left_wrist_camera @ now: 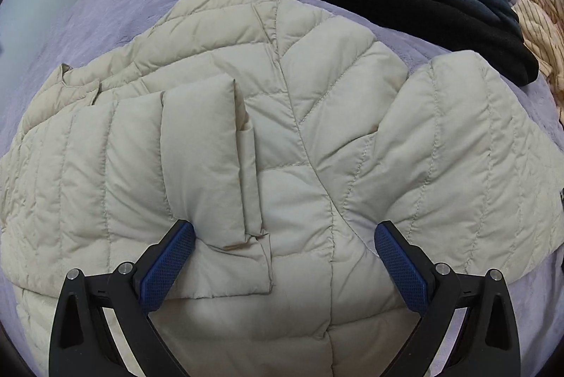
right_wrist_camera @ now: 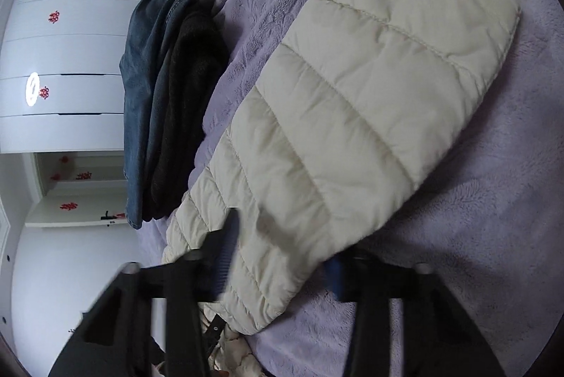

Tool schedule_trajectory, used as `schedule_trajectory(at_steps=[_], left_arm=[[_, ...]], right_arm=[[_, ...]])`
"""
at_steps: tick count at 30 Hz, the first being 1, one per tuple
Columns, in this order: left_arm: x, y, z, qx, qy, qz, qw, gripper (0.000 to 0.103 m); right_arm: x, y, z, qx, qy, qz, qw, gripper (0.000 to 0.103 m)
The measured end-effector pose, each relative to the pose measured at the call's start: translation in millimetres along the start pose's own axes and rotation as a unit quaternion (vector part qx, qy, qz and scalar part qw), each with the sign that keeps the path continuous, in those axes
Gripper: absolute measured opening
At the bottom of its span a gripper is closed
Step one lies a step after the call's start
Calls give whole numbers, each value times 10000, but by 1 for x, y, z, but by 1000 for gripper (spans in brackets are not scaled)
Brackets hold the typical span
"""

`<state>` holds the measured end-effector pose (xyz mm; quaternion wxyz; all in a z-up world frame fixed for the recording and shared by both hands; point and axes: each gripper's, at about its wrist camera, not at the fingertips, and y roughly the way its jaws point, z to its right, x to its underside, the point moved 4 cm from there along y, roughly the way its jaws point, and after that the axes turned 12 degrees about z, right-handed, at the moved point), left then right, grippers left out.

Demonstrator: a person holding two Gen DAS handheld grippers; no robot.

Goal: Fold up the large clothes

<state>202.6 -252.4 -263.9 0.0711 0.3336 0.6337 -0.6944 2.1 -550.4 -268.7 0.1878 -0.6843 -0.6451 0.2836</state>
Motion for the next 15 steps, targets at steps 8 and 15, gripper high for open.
schedule_trajectory(at_steps=[8, 15], left_arm=[[0, 2, 1, 22, 55, 64, 10000, 103], [-1, -12, -7, 275, -103, 111, 9995, 103]], right_arm=[[0, -21, -63, -842, -670, 64, 9942, 8], [29, -35, -149, -1465, -1696, -67, 9745, 8]])
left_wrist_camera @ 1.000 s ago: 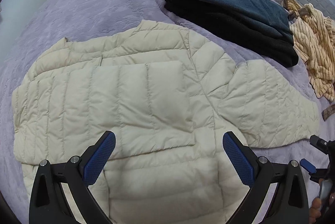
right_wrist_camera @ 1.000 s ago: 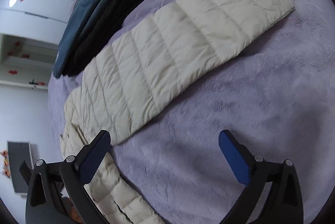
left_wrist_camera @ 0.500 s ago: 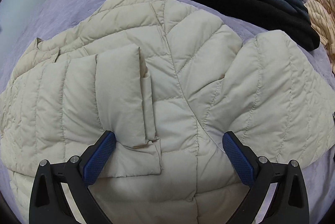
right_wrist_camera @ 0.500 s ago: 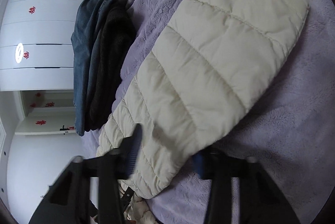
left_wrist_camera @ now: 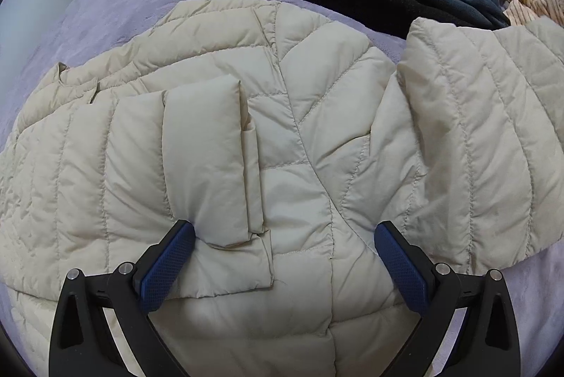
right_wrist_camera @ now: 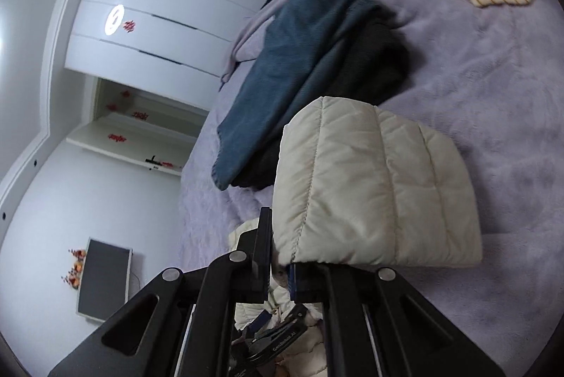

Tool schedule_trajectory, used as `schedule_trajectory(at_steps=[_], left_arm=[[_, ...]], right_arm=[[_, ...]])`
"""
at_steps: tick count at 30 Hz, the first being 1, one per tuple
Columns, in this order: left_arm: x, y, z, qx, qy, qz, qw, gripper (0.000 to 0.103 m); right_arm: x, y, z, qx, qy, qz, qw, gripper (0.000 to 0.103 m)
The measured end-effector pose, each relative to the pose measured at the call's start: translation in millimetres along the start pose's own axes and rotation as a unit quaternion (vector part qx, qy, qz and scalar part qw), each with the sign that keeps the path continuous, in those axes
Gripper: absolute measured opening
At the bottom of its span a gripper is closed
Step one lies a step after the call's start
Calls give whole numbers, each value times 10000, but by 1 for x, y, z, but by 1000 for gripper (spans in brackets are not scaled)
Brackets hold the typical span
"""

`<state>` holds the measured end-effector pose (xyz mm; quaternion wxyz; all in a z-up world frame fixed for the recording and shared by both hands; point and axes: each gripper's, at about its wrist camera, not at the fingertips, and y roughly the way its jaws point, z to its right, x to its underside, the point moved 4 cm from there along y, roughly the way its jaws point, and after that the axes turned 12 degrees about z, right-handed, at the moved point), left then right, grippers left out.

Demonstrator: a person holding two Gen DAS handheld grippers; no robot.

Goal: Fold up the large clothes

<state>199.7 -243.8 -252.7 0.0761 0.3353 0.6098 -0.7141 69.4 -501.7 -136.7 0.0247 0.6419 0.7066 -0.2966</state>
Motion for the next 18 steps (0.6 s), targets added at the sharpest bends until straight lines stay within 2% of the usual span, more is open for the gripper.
schedule_trajectory(at_steps=[4, 6, 11, 15, 18], left_arm=[[-15, -37, -19, 255, -352, 331, 9985, 103], [-22, -56, -34, 261, -406, 566, 9972, 103], [-24, -78, -99, -96, -687, 780, 9945, 103], [-16, -77, -168, -518, -893, 728, 9920, 103], [-4, -79, -214, -801, -956, 658, 9900, 103]], right_arm=[[16, 12, -51, -245, -655, -175, 9974, 8], [26, 18, -74, -351, -923, -288, 9947, 8], [69, 42, -127, -528, -1748, -660, 9810, 8], [119, 67, -161, -631, -2437, -1068, 9619, 8], [167, 94, -178, -589, -2925, -1458, 9432, 8]])
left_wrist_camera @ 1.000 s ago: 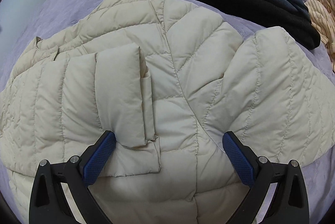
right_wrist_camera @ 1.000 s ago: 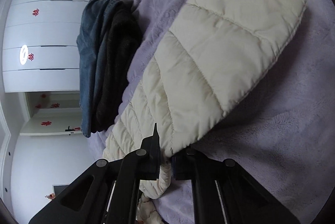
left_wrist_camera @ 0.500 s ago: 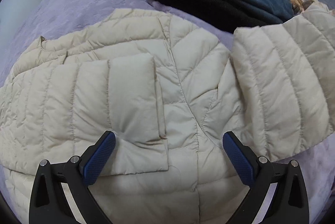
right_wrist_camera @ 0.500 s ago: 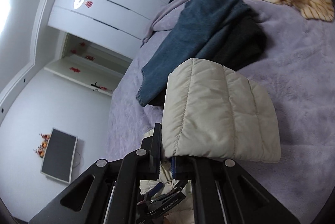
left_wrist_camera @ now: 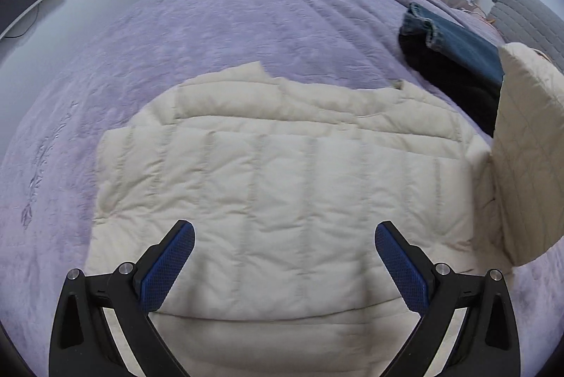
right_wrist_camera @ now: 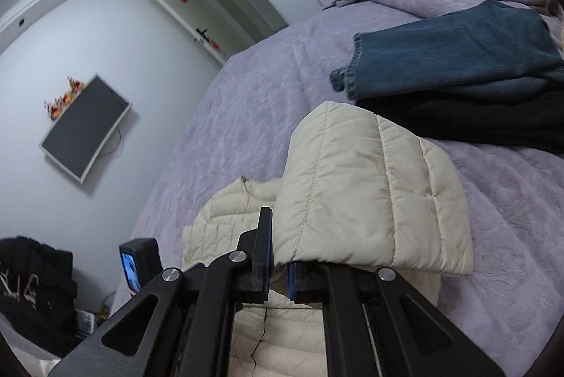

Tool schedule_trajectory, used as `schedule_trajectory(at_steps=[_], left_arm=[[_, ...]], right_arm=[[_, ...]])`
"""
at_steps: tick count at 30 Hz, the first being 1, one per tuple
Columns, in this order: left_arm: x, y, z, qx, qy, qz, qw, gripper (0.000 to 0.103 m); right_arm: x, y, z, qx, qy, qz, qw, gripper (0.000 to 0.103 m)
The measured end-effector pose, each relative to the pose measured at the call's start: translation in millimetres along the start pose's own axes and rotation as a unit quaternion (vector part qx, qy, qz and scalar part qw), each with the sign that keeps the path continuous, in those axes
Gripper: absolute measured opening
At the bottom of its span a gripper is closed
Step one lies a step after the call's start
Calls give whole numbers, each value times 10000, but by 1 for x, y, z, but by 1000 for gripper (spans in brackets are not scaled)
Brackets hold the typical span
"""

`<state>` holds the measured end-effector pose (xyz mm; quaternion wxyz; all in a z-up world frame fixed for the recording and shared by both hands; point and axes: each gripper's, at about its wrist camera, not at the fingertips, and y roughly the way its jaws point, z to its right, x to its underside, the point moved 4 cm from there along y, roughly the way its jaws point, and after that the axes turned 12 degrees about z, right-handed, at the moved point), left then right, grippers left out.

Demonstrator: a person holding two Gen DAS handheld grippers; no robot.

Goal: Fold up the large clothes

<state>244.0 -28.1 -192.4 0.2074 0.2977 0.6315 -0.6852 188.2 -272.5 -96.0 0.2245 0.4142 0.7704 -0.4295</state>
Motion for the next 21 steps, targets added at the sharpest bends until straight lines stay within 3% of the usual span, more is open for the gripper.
schedule_trajectory(at_steps=[5, 10, 11, 12, 13, 14, 15, 21], left_arm=[[13, 13, -50, -284, -175, -196, 9993, 103], [33, 31, -70, -166, -399, -527, 9977, 103], [35, 33, -71, -144, -404, -536, 9976, 103], [35, 36, -69, -130, -394, -530, 9977, 103], [35, 36, -69, -115, -388, -519, 9978, 103], [35, 36, -68, -98, -387, -512, 9979, 103], [35, 35, -68, -86, -391, -510, 9979, 103], [32, 31, -71, 68, -458, -527, 9975, 103]], right_arm=[[61, 69, -30, 61, -529, -916, 9944, 8], [112, 113, -24, 445, -572, -1589, 9846, 11], [116, 116, -18, 531, -494, -1677, 9832, 16], [119, 116, -14, 535, -372, -1702, 9832, 35], [123, 113, -15, 489, -240, -1683, 9842, 66], [122, 109, -13, 452, -126, -1627, 9856, 78], [119, 104, -11, 477, -64, -1533, 9870, 83], [106, 63, 16, 804, 900, -1002, 9876, 83]])
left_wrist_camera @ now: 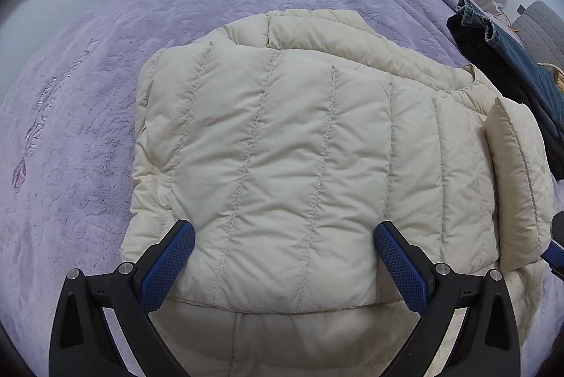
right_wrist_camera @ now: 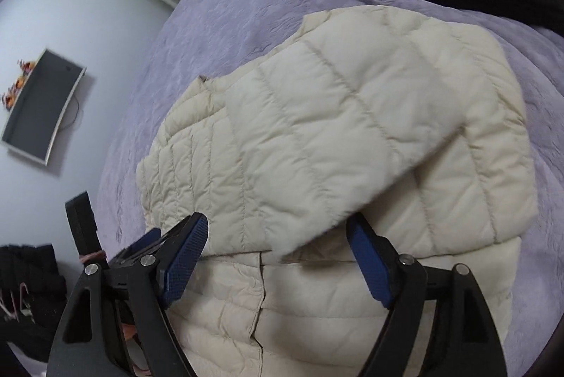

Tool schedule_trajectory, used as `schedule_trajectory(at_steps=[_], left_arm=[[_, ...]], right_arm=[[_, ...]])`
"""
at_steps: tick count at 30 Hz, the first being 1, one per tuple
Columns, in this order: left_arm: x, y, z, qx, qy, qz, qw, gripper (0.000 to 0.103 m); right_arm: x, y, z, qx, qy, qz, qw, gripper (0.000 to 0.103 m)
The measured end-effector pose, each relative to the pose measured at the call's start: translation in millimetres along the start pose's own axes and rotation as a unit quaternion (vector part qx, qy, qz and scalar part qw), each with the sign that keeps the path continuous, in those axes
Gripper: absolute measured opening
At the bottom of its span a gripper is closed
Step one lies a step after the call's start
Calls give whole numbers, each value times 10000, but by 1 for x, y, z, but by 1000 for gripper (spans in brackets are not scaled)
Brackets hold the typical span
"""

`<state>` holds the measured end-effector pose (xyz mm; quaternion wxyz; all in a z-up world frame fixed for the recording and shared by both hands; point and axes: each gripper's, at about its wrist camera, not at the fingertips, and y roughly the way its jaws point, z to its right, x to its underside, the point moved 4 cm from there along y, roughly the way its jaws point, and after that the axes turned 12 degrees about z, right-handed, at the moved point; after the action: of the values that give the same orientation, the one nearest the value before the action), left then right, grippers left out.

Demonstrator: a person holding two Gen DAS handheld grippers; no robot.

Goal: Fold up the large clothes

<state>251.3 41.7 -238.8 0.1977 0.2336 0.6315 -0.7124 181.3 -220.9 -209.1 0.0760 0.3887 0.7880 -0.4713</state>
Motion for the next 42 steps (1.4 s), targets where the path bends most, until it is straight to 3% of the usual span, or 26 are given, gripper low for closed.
schedule_trajectory(at_steps=[2, 3, 6, 7, 13, 16, 20, 24, 26, 27, 28, 31, 36, 37, 38, 39, 40, 41, 42], left_arm=[[-4, -5, -6, 116, -44, 45, 9999, 103], [-7, -8, -8, 201, -79, 68, 9997, 103], [-12, -15, -16, 584, -285, 77, 9979, 103], [-14, -18, -20, 766, -399, 62, 9962, 103], [-26, -32, -51, 1828, -1281, 55, 9748, 103], [-29, -32, -60, 2231, -1614, -32, 9613, 103], [-26, -30, -62, 2503, -1715, -172, 9527, 103], [-22, -27, -55, 2695, -1737, -269, 9468, 103], [-22, -25, -48, 2757, -1729, -318, 9451, 103], [-23, -25, -45, 2807, -1721, -342, 9436, 103], [-23, -24, -41, 2852, -1704, -364, 9425, 103], [-26, -24, -29, 2929, -1572, -420, 9422, 103], [-25, -10, -9, 2659, -1280, -661, 9532, 102], [-25, -7, -4, 2613, -1216, -703, 9550, 90], [-25, -5, 1, 2622, -1142, -765, 9552, 63], [-24, 0, 6, 2608, -1082, -875, 9553, 48], [-22, 5, 10, 2532, -1042, -978, 9568, 22], [-21, 8, 13, 2479, -1020, -1011, 9581, 9], [-22, 9, 15, 2440, -1002, -985, 9596, 9]], right_arm=[[-8, -8, 17, 54, 475, 226, 9986, 83], [-13, -9, 23, 44, 716, 321, 9969, 76], [-25, -2, 32, -52, 1134, 378, 9928, 22], [-29, 1, 28, -126, 1089, 416, 9931, 15], [-36, 13, -59, -384, -745, 448, 9955, 14], [-14, 25, -97, -540, -1561, 111, 9862, 14], [25, 48, -119, -574, -2181, -527, 9728, 15], [48, 66, -112, -406, -2230, -968, 9692, 17], [51, 65, -109, -464, -2105, -1061, 9707, 36], [52, 62, -108, -518, -2037, -1076, 9717, 55], [51, 58, -107, -562, -1992, -1057, 9726, 66], [48, 45, -102, -519, -1944, -1003, 9744, 66], [40, 11, -61, -516, -1286, -1019, 9851, 66], [40, 4, -48, -508, -1054, -1040, 9877, 66], [40, -2, -34, -488, -785, -1072, 9899, 66], [41, -8, -19, -460, -508, -1090, 9917, 66], [41, -13, -4, -435, -233, -1083, 9929, 66], [39, -14, 9, -406, 15, -1050, 9936, 66], [37, -16, 21, -368, 236, -990, 9941, 66]])
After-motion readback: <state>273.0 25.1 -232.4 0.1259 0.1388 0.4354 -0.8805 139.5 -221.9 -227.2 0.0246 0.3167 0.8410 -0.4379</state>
